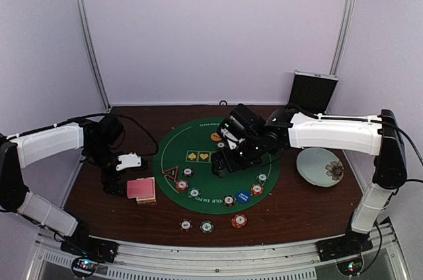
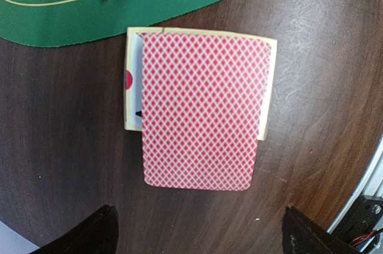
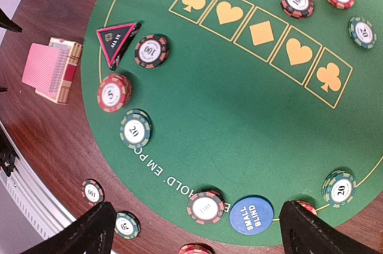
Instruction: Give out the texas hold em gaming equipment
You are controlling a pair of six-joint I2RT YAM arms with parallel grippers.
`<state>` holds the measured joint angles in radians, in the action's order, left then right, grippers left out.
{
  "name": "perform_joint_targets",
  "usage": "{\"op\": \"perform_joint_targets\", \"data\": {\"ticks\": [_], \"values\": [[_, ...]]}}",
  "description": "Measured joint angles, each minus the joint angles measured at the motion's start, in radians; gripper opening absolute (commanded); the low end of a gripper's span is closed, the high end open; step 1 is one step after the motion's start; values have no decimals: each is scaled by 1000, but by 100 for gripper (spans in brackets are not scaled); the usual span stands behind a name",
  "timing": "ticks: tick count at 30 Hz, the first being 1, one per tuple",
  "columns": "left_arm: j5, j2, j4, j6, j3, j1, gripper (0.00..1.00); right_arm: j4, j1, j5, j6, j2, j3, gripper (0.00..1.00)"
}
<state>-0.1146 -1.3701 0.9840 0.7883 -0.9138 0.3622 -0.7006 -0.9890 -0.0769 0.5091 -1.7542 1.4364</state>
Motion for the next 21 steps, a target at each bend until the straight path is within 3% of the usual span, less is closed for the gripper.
{"op": "perform_joint_targets", "data": {"ticks": [21], "values": [[-57,-43,-96,42,55,14,98,47,14,-43,41,11,-23,100]]}}
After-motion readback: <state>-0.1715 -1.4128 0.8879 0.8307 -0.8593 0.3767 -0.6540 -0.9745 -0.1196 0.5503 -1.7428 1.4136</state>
